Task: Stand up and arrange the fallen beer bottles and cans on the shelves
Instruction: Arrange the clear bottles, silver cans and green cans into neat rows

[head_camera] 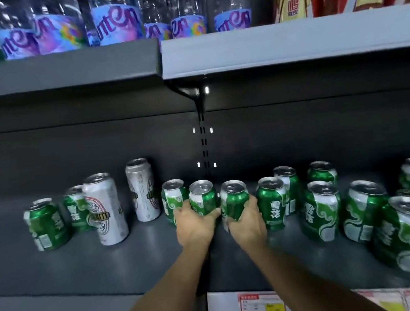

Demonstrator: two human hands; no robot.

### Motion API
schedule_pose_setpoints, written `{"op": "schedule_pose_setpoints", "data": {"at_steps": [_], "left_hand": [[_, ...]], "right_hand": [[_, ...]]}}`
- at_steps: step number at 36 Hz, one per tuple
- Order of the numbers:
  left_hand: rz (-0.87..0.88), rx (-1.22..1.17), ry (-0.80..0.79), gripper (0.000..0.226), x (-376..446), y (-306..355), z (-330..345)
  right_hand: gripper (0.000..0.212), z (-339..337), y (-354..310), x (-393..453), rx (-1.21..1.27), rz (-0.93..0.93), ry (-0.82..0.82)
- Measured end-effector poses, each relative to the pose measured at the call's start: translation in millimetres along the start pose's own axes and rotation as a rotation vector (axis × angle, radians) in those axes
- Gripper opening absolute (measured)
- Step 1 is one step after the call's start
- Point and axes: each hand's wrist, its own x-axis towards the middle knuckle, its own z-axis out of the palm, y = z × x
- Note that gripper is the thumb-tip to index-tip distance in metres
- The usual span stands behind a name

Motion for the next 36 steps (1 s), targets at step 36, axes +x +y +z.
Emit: {"op": "schedule_pose_setpoints", "data": {"at_steps": [36], "left_hand": [[0.056,0.147,-0.076,0.072,21,-2,48]], "right_hand": [[0.083,30,15,3,0.094,-0.065,0.124]]}}
